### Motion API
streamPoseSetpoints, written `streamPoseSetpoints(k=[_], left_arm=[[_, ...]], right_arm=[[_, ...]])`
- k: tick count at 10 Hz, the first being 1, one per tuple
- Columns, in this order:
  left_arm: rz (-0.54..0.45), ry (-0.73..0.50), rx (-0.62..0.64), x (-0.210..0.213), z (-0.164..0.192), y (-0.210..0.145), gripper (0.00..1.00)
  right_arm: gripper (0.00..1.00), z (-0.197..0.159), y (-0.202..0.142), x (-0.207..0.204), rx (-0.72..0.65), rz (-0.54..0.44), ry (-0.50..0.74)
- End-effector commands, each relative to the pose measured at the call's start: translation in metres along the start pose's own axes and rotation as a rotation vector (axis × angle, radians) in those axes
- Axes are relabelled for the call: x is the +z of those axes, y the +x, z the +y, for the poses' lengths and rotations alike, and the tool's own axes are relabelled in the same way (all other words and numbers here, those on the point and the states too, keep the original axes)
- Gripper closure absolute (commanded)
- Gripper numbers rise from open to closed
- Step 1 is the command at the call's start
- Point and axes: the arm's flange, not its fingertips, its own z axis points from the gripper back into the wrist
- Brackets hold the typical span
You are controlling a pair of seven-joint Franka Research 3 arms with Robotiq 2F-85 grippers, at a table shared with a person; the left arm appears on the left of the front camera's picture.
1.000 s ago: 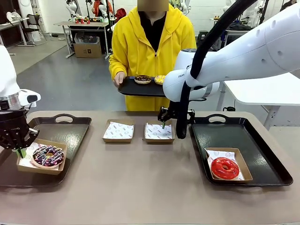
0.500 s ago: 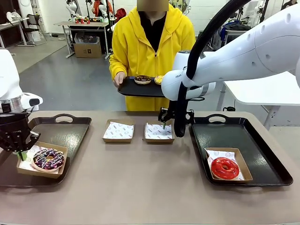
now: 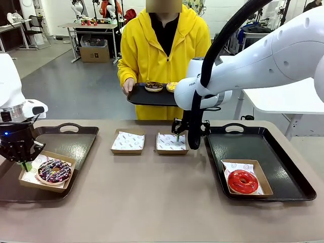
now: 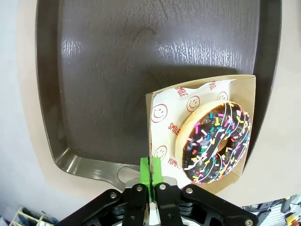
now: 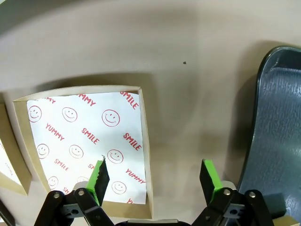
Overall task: Individually package the donuts and arrange them on the tray.
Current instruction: Place the picked Paper togo box on the Handle tray while simultaneously picking up another Paper togo box from the table with the other hand.
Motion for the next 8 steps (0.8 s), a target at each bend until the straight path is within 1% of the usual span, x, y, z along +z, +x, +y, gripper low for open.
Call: streamPoseSetpoints(k=[1, 2, 3, 4, 5, 6, 7, 8], left_arm=[[-0.007, -0.030, -0.026, -0.0046, 0.0001, 0.0012, 0.99], [-0.004, -0.027, -0.035, -0.0065, -0.0009, 0.0017, 0.99], [0.000, -0.031, -0.048, -0.0073, -0.0016, 0.0015, 0.39], [0.004, -0.035, -0.047, -0.0074, -0.0020, 0.0021, 0.39], [0.005, -0.037, -0.051, -0.0073, -0.0024, 0.0020, 0.00], [0.006, -0.037, -0.053, -0.0073, -0.0028, 0.0022, 0.37], [0.007, -0.039, -0.053, -0.0071, -0.0028, 0.0021, 0.00], [0.007, -0.039, -0.052, -0.0071, -0.0031, 0.0017, 0.00]], right_arm=[[0.00, 0.0023, 0.0070, -0.0002, -0.008, 0.000, -0.031], [0.00, 0.0021, 0.0067, -0.0003, -0.001, 0.009, -0.029], [0.53, 0.0017, 0.0068, -0.0008, 0.016, 0.008, -0.023], [0.59, 0.0014, 0.0072, -0.0010, 0.015, 0.015, -0.024], [1.00, 0.0012, 0.0068, -0.0012, 0.017, 0.019, -0.023], [1.00, 0.0012, 0.0070, -0.0010, 0.016, 0.019, -0.020], [1.00, 0.0014, 0.0069, -0.0010, 0.014, 0.021, -0.021], [0.87, 0.0012, 0.0066, -0.0013, 0.014, 0.022, -0.021]])
